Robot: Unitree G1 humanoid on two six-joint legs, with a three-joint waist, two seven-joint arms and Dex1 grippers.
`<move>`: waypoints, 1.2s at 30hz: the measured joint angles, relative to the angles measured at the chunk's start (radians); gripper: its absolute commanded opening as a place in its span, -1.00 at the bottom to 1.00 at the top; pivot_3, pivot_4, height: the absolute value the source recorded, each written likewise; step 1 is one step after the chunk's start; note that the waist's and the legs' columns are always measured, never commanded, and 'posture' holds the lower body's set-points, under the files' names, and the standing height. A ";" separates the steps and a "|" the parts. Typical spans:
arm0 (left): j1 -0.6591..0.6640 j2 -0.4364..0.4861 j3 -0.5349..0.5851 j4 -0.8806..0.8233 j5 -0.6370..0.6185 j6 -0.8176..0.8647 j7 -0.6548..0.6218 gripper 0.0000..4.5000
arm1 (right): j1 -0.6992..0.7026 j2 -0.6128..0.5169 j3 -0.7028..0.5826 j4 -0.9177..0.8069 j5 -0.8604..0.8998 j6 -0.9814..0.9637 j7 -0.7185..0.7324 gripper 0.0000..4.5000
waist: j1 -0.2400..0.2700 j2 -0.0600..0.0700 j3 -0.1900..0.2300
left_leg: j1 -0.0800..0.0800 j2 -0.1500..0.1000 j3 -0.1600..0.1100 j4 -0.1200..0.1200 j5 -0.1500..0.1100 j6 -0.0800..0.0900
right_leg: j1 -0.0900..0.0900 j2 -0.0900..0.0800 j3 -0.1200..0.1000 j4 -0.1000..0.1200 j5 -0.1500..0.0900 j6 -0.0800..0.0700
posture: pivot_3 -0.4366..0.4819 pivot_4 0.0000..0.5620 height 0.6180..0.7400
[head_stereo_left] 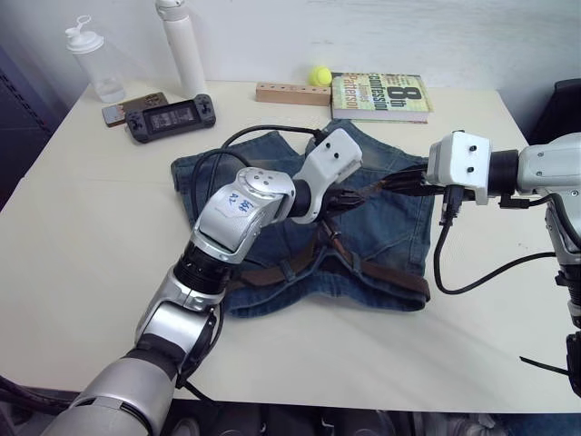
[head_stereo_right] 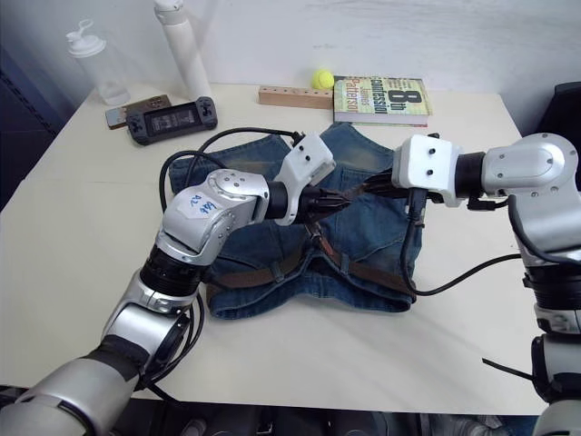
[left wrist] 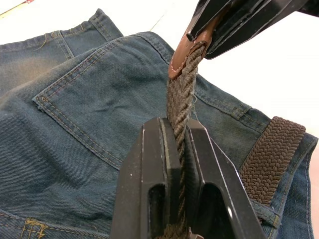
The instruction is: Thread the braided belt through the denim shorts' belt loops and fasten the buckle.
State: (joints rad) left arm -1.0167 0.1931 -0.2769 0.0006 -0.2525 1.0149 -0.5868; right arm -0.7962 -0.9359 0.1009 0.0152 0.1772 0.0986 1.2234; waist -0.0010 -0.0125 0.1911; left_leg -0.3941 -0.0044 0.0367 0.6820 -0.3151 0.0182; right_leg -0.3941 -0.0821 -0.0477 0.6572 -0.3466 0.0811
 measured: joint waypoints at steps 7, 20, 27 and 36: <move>0.009 -0.031 0.125 0.025 -0.049 0.068 0.054 -1.00 | 0.112 -0.004 -0.098 -0.147 0.093 0.246 -0.072 0.77 | 0.007 0.000 0.000 | -0.001 0.000 -0.001 0.000 0.000 0.000 | 0.000 0.000 -0.001 0.000 0.000 0.000 | -0.05 -0.47 0.96; 0.113 -0.189 0.412 -0.034 -0.192 0.409 0.216 -1.00 | 0.331 0.245 -0.282 -0.397 0.541 0.903 -0.358 -0.12 | 0.004 0.000 0.000 | 0.000 0.000 -0.001 0.000 0.000 0.000 | 0.000 0.000 0.000 0.001 0.000 0.000 | -0.05 -0.47 0.96; 0.006 -0.299 0.753 -0.068 -0.241 0.572 0.319 -1.00 | 0.329 0.364 -0.205 -0.319 0.546 0.902 -0.451 -0.97 | 0.002 0.000 0.000 | 0.000 0.000 0.000 -0.001 0.000 -0.001 | -0.001 0.000 0.000 0.001 0.000 0.000 | -0.05 -0.47 0.96; 0.118 -0.330 0.726 -0.134 -0.327 0.600 0.381 -1.00 | 0.229 0.446 -0.095 -0.233 0.515 0.835 -0.438 -0.97 | -0.001 0.000 0.000 | 0.001 0.000 0.000 -0.001 -0.001 -0.002 | -0.001 0.001 0.001 0.002 0.000 0.000 | -0.05 -0.47 0.96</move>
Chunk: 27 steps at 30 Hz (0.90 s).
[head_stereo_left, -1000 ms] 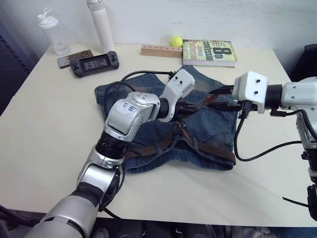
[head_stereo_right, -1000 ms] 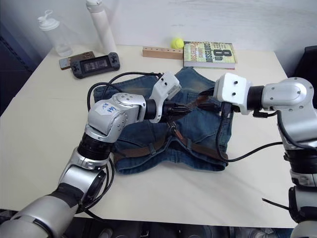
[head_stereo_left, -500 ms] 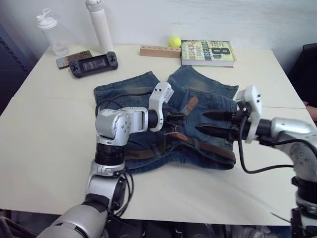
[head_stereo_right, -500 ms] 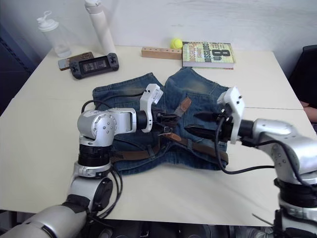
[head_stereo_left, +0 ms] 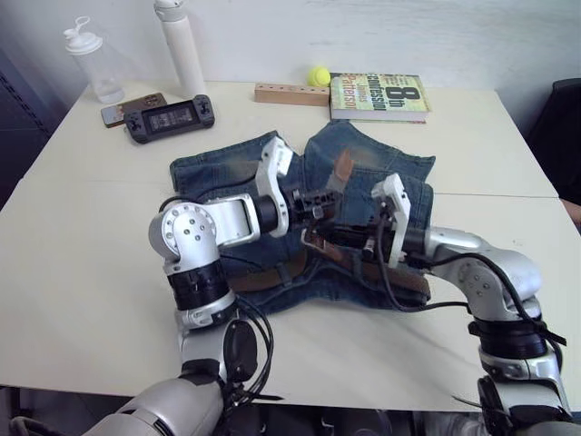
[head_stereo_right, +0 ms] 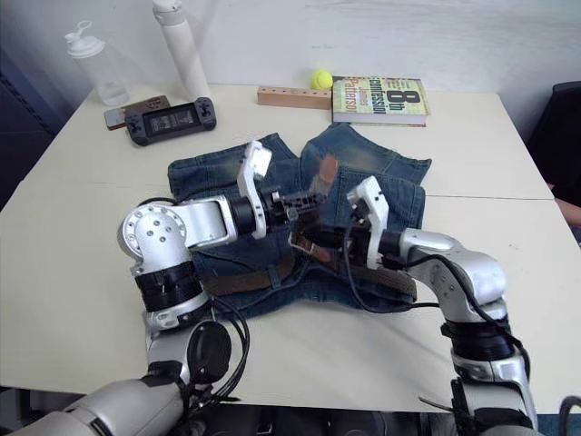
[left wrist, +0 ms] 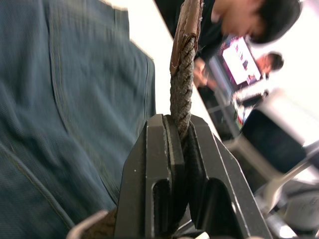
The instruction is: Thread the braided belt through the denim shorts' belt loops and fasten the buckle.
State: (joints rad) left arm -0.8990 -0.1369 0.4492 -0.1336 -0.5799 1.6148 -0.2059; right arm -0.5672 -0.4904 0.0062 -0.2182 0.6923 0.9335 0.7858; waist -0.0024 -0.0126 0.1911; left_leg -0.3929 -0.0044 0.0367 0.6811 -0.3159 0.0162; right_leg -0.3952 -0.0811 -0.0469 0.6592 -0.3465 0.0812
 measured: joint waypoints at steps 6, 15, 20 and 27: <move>-0.004 0.008 0.021 -0.004 -0.019 0.000 0.016 -1.00 | -0.021 -0.014 0.021 0.033 -0.016 -0.030 0.037 -0.97 | 0.001 0.000 0.000 | 0.000 0.000 0.000 0.000 0.000 0.000 | 0.000 0.000 0.000 0.000 0.000 0.000 | -0.05 -0.47 0.96; -0.050 0.009 0.165 0.055 -0.042 0.002 0.063 -1.00 | 0.052 -0.005 0.149 0.081 -0.124 -0.121 0.071 -0.97 | 0.000 0.000 0.000 | 0.000 0.000 0.000 0.000 0.000 0.000 | 0.000 0.000 0.000 0.000 0.000 0.000 | -0.05 -0.47 0.96; 0.001 -0.013 0.209 0.091 -0.116 0.003 0.122 -1.00 | 0.057 -0.038 0.247 0.116 -0.243 -0.231 0.102 -0.97 | -0.002 -0.001 0.000 | 0.002 0.000 0.000 0.000 -0.001 -0.001 | 0.001 0.000 0.000 0.000 0.000 0.000 | -0.05 -0.47 0.96; 0.105 0.044 0.222 0.104 -0.316 0.001 0.226 -1.00 | 0.033 -0.073 0.281 0.135 -0.304 -0.269 0.130 -0.97 | 0.000 -0.007 -0.005 | 0.005 0.001 0.000 0.000 -0.002 -0.003 | 0.004 0.000 0.000 0.000 0.000 0.000 | -0.05 -0.47 0.96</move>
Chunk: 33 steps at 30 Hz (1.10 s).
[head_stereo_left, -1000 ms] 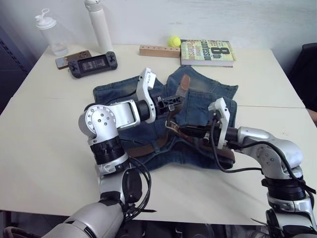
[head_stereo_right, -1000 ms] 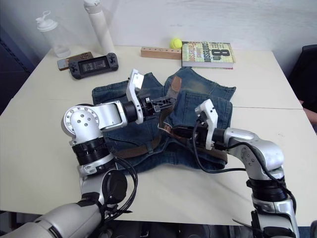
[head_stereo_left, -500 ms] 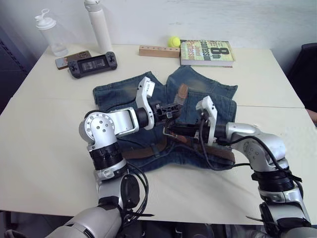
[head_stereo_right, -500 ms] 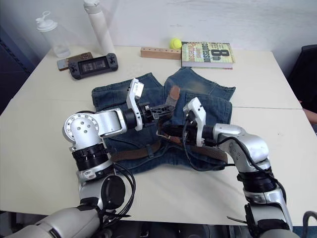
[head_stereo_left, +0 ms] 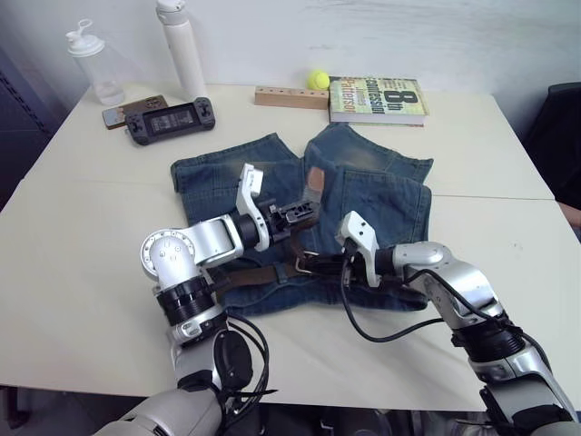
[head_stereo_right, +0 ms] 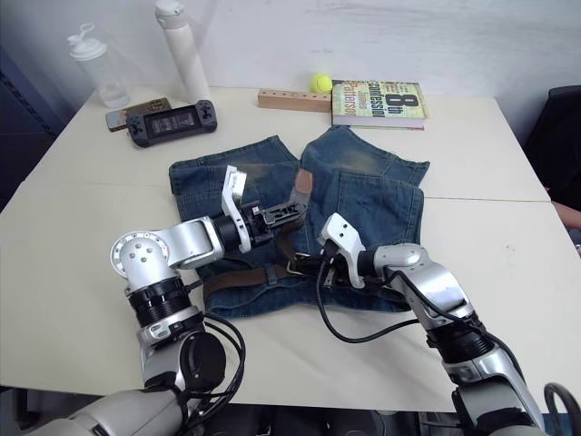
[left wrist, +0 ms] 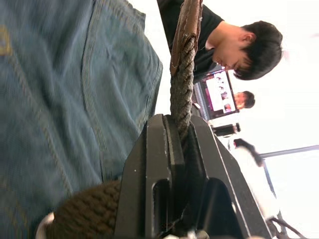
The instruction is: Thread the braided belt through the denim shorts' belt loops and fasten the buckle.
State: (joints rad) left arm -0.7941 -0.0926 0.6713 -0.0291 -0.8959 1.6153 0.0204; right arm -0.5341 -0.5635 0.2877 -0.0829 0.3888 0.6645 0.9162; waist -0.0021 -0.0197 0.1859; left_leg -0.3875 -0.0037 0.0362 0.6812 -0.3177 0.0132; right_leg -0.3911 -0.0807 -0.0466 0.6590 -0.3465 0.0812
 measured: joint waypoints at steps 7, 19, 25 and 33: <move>0.062 0.177 0.113 0.091 -0.035 0.009 0.017 -1.00 | -0.005 -0.032 -0.015 -0.028 0.000 0.030 0.017 -0.97 | 0.003 0.000 0.000 | -0.002 0.000 -0.001 0.000 0.000 0.000 | 0.000 -0.001 -0.002 -0.001 0.000 0.000 | -0.05 -0.47 0.96; 0.075 0.071 0.138 0.014 -0.056 0.000 0.062 -1.00 | -0.092 -0.024 -0.035 -0.051 0.014 0.128 0.020 -0.97 | -0.001 -0.001 0.000 | -0.003 0.000 -0.001 0.000 -0.001 -0.001 | -0.002 0.000 -0.002 -0.001 0.000 0.000 | -0.05 -0.47 0.96; 0.079 0.072 0.137 0.001 -0.057 0.000 0.069 -1.00 | -0.105 0.000 -0.021 -0.057 0.019 0.151 0.025 -0.97 | -0.002 -0.001 0.000 | -0.003 0.000 -0.001 0.000 -0.001 -0.001 | -0.002 0.000 -0.002 -0.002 0.000 0.000 | -0.05 -0.47 0.96; 0.094 0.076 0.132 -0.002 -0.057 0.000 0.069 -1.00 | -0.099 0.036 -0.005 -0.043 0.001 0.132 0.025 -0.97 | 0.000 -0.001 0.000 | -0.003 0.000 -0.001 0.000 -0.001 -0.001 | -0.002 0.000 -0.002 -0.002 0.000 0.000 | -0.05 -0.47 0.96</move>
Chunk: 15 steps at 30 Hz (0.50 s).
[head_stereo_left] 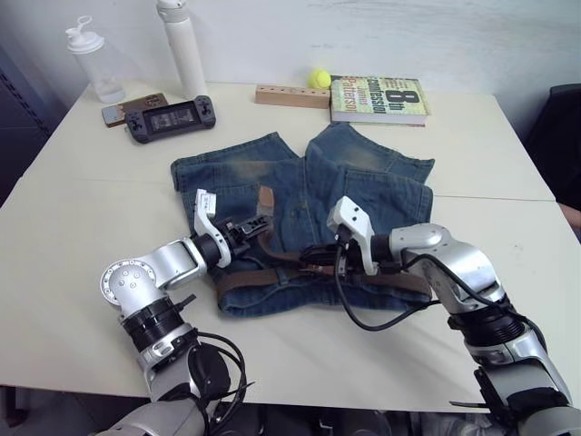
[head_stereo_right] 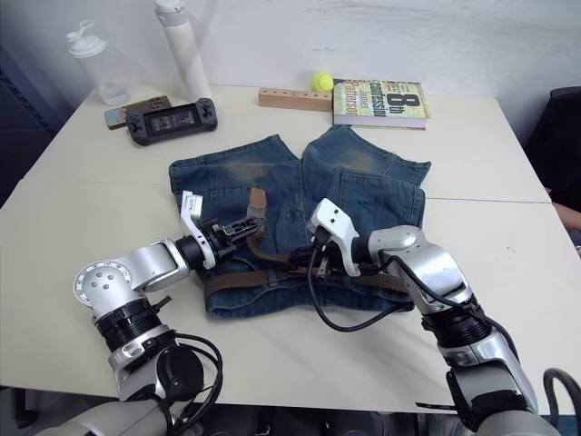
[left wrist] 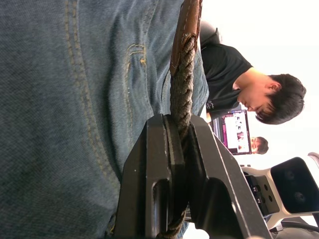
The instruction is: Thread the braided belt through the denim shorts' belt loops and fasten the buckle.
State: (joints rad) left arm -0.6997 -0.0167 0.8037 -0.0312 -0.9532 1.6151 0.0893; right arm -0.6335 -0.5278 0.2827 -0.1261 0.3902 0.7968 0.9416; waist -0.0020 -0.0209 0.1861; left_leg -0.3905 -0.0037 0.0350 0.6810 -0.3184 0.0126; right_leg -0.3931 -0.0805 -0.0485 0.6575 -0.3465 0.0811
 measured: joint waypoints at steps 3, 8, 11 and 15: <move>0.000 0.014 -0.001 0.000 -0.004 0.000 0.000 -1.00 | 0.014 0.009 0.006 0.029 -0.007 -0.018 0.007 -0.97 | -0.003 0.000 0.000 | 0.000 0.000 0.000 0.000 0.000 0.000 | 0.000 0.000 0.000 0.000 0.000 0.000 | -0.05 -0.47 0.96; 0.007 0.037 -0.002 -0.002 -0.012 0.000 0.000 -1.00 | 0.010 0.033 -0.032 0.062 0.030 -0.014 0.029 -0.97 | -0.005 0.000 0.000 | 0.000 0.000 0.000 0.000 0.000 0.000 | 0.000 0.000 0.000 0.000 0.000 0.000 | -0.05 -0.47 0.96; 0.010 0.045 0.004 -0.002 -0.014 0.001 0.000 -1.00 | -0.027 0.045 -0.085 0.061 0.095 0.016 0.049 -0.97 | -0.004 0.000 0.000 | 0.000 0.000 0.000 0.000 0.000 0.000 | 0.000 0.000 0.000 0.000 0.000 0.000 | -0.05 -0.47 0.96; -0.030 0.053 0.024 0.000 -0.038 0.001 0.001 -1.00 | -0.062 0.040 -0.139 0.059 0.134 0.035 0.059 -0.97 | 0.000 0.000 0.000 | 0.000 0.000 0.000 0.000 0.000 0.000 | 0.000 0.000 0.000 0.000 0.000 0.000 | -0.05 -0.47 0.96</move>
State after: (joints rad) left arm -0.7297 0.0361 0.8276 -0.0311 -0.9910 1.6165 0.0907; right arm -0.6958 -0.4880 0.1442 -0.0667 0.5238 0.8317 1.0007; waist -0.0025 -0.0209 0.1861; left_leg -0.3907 -0.0036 0.0346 0.6808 -0.3185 0.0125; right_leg -0.3934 -0.0805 -0.0486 0.6574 -0.3465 0.0811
